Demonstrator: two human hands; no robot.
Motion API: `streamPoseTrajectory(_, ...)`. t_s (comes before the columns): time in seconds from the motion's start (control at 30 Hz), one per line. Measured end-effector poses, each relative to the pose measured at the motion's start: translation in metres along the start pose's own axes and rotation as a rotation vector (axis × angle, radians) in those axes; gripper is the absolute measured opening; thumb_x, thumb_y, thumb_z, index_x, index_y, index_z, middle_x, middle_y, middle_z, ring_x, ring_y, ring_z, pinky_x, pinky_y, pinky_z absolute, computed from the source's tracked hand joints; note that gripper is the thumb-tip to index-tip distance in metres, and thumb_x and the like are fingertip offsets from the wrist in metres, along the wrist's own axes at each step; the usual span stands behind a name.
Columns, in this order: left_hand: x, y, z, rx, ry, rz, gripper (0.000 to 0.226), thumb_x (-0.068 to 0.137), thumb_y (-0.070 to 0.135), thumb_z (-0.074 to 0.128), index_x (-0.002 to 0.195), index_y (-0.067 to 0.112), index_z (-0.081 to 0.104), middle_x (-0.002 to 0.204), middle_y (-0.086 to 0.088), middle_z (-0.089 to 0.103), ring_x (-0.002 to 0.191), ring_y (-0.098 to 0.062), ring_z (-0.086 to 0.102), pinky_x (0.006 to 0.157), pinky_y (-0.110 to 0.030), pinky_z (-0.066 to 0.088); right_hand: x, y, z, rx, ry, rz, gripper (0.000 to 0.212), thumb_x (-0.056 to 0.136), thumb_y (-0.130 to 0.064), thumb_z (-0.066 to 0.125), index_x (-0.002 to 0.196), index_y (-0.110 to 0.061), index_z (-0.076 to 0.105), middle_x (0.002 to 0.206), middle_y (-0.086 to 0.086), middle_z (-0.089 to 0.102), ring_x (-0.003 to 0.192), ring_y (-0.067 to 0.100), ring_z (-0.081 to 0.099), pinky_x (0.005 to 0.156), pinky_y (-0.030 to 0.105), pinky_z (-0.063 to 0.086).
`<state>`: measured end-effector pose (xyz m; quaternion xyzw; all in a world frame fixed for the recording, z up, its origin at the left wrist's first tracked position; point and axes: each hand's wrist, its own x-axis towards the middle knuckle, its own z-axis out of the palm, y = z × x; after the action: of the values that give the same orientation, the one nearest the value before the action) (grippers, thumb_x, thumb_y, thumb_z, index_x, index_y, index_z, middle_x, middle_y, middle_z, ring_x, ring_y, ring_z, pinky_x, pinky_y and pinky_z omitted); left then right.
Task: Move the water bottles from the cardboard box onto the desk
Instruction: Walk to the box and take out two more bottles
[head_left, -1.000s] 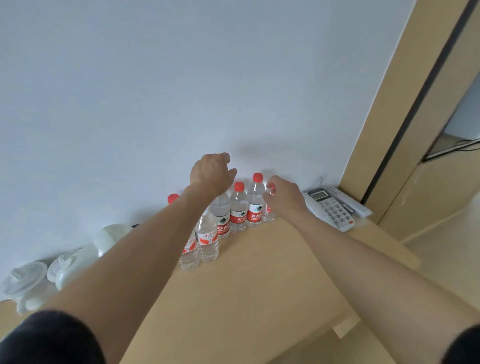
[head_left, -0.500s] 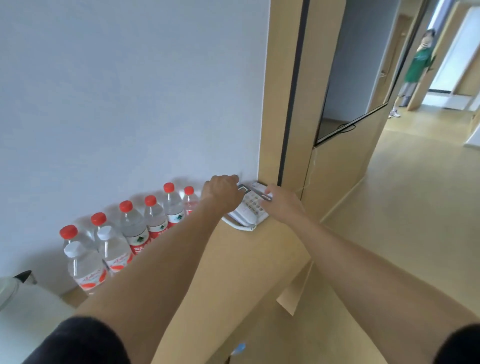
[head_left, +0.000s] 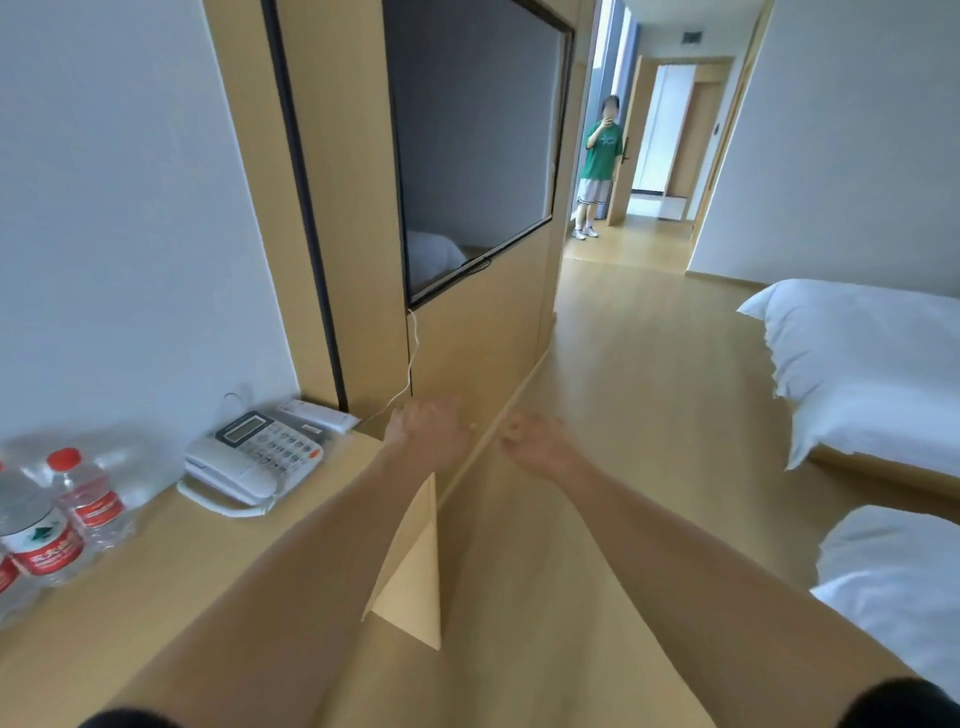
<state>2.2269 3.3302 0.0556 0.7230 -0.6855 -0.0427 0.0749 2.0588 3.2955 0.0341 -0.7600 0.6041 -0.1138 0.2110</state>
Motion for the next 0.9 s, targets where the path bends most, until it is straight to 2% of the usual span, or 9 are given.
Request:
streamPoseTrajectory(0.1, 0.024, 0.055, 0.012, -0.007, -0.045, 0.025, 0.047, 0.1, 0.05, 0.044, 0.138, 0.024, 0.053, 0.131, -0.007, 0.062, 0.123, -0.03, 0.055, 0.096, -0.04, 0.044, -0.01, 0.052, -0.028, 0.01, 0.049, 0.059, 0.042, 0.098, -0.039, 0.056, 0.135, -0.018, 0.058, 0.14, 0.008, 0.06, 0.129, 0.029, 0.054, 0.101, 0.031, 0.043)
streamPoseTrajectory(0.23, 0.054, 0.122, 0.024, 0.009, -0.108, 0.105, 0.054, 0.101, 0.054, 0.041, 0.143, 0.021, 0.05, 0.136, -0.009, 0.059, 0.125, -0.031, 0.055, 0.099, -0.04, 0.045, -0.021, 0.114, -0.063, 0.019, 0.107, 0.2, 0.048, 0.095, -0.047, 0.06, 0.135, -0.021, 0.057, 0.13, 0.009, 0.066, 0.125, 0.027, 0.059, 0.099, 0.033, 0.047)
streamPoseTrajectory(0.33, 0.076, 0.17, 0.033, 0.085, -0.163, 0.213, 0.052, 0.103, 0.048, 0.039, 0.148, 0.024, 0.045, 0.153, -0.005, 0.047, 0.137, -0.03, 0.046, 0.111, -0.042, 0.04, -0.025, 0.158, -0.083, 0.04, 0.129, 0.299, 0.05, 0.095, -0.048, 0.06, 0.136, -0.02, 0.056, 0.123, 0.01, 0.069, 0.123, 0.026, 0.059, 0.098, 0.033, 0.047)
streamPoseTrajectory(0.53, 0.133, 0.244, 0.056, 0.067, -0.193, 0.317, 0.056, 0.101, 0.053, 0.041, 0.15, 0.028, 0.038, 0.153, -0.005, 0.044, 0.135, -0.03, 0.047, 0.112, -0.043, 0.038, -0.013, 0.233, -0.118, 0.011, 0.165, 0.466, 0.057, 0.097, -0.052, 0.055, 0.146, -0.024, 0.047, 0.138, 0.007, 0.061, 0.132, 0.026, 0.051, 0.108, 0.039, 0.043)
streamPoseTrajectory(0.63, 0.177, 0.27, 0.067, 0.128, -0.237, 0.399, 0.063, 0.101, 0.058, 0.035, 0.156, 0.029, 0.027, 0.16, -0.006, 0.033, 0.142, -0.033, 0.038, 0.115, -0.047, 0.032, 0.009, 0.264, -0.134, -0.038, 0.142, 0.526, 0.064, 0.098, -0.054, 0.052, 0.153, -0.026, 0.037, 0.149, 0.006, 0.051, 0.137, 0.028, 0.046, 0.108, 0.04, 0.041)
streamPoseTrajectory(0.8, 0.263, 0.296, 0.078, 0.134, -0.316, 0.465, 0.068, 0.102, 0.061, 0.029, 0.161, 0.032, 0.014, 0.169, 0.0, 0.011, 0.155, -0.028, 0.013, 0.121, -0.05, 0.013, 0.07, 0.302, -0.157, -0.168, 0.095, 0.62, 0.07, 0.096, -0.062, 0.046, 0.157, -0.033, 0.026, 0.157, 0.004, 0.04, 0.142, 0.028, 0.039, 0.11, 0.044, 0.038)
streamPoseTrajectory(0.9, 0.318, 0.304, 0.075, 0.133, -0.344, 0.483, 0.067, 0.103, 0.058, 0.029, 0.162, 0.032, 0.011, 0.17, -0.001, 0.007, 0.156, -0.027, 0.008, 0.123, -0.052, 0.007, 0.114, 0.318, -0.175, -0.212, 0.09, 0.668, 0.072, 0.095, -0.064, 0.045, 0.157, -0.035, 0.024, 0.161, 0.002, 0.035, 0.147, 0.026, 0.033, 0.114, 0.045, 0.034)
